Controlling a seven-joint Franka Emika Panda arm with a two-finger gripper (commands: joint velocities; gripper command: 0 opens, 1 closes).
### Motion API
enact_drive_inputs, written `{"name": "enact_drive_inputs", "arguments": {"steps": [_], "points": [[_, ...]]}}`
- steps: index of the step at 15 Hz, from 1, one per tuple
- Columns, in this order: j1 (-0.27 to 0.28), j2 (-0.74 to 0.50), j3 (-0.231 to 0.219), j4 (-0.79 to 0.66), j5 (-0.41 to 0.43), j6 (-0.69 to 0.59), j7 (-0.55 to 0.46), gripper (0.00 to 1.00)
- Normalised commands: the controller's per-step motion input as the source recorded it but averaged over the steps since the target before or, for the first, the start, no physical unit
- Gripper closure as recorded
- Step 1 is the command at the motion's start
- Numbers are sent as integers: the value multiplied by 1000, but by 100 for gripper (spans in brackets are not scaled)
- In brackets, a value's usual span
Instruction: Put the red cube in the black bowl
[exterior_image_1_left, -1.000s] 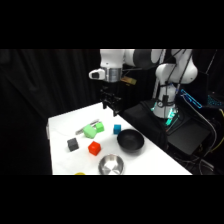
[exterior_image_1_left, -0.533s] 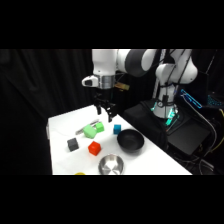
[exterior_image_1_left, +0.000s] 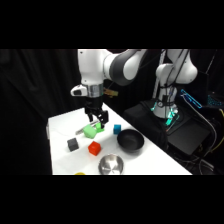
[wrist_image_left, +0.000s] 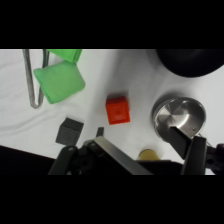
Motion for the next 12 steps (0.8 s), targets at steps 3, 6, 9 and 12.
{"name": "enact_drive_inputs", "arguments": {"steps": [3,6,9,12], "points": [[-161,348,90,427,84,-41,-376,0],[-133,315,109,367,42,-36,-270,0],[-99,264,120,275,12,49,-213,0],[-73,248,83,239,-82,119,-171,0]]}}
